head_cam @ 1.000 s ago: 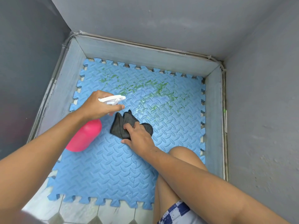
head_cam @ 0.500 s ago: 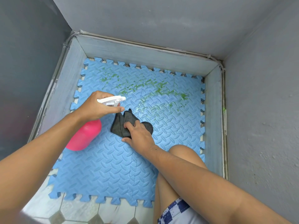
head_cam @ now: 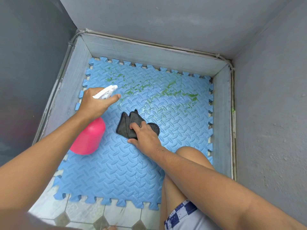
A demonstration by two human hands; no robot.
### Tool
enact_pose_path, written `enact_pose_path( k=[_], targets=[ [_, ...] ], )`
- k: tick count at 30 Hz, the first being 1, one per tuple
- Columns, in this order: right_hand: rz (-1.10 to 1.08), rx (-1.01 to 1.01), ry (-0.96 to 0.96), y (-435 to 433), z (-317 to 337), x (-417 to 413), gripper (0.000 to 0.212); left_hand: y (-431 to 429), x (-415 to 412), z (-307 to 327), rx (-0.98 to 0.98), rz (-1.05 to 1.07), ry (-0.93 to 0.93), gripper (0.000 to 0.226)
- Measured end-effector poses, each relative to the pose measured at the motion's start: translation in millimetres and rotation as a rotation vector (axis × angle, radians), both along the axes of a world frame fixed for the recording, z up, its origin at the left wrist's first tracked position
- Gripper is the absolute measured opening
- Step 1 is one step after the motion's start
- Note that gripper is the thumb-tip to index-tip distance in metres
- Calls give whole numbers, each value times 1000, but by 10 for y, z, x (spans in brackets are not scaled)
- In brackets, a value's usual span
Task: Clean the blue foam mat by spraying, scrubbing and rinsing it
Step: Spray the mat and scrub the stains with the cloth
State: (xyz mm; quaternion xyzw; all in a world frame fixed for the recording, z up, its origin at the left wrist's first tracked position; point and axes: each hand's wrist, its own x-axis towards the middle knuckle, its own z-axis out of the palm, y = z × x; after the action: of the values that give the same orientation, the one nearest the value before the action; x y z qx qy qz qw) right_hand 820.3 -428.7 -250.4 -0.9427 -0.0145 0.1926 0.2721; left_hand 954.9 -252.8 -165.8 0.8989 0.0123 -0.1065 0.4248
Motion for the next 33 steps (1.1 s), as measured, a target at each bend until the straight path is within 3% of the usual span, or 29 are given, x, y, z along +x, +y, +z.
enact_pose_path(
  k=[14,20,27,33],
  targets=[
    [6,7,-17,-8,-19,4,52,13,-32,18,259,138,-3,53],
    [4,11,-23,-18,-34,5,52,86,-75,26,266,249,-10,57],
    [11,9,-31,-20,-35,3,51,74,-88,-1,131,113,93,53],
    [10,5,-43,-29,-59,1,51,86,-128,-16,88,65,53,52]
  ],
)
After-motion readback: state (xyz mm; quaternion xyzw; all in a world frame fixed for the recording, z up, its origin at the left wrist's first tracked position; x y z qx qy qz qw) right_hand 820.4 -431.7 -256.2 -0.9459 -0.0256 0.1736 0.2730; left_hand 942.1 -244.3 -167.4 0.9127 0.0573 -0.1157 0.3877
